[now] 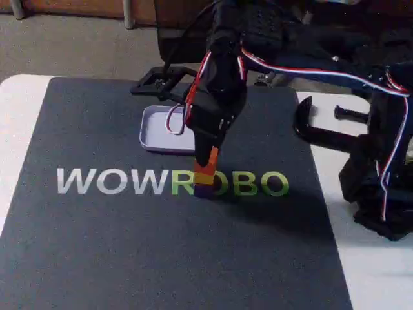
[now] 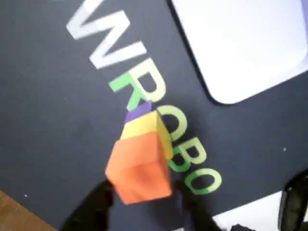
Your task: Move blocks one by one until all three blocks are in the tray.
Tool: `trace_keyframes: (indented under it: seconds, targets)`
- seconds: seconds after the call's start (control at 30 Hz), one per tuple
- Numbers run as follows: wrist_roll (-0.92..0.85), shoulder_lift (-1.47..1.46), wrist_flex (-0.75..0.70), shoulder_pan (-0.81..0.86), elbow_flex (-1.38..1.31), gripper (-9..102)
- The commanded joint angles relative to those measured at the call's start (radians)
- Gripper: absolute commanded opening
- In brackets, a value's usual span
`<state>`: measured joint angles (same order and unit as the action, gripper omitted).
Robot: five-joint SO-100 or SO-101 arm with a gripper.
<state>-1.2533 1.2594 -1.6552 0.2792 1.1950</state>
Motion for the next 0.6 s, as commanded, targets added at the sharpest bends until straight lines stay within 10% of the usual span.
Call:
trace_keyframes:
  seconds: [0.0, 0.57]
  targets:
    - [0.005, 0.002, -0.008, -0.008, -0.044, 11]
    - [0.043, -0.037, -0.014, -0.008, -0.115, -8]
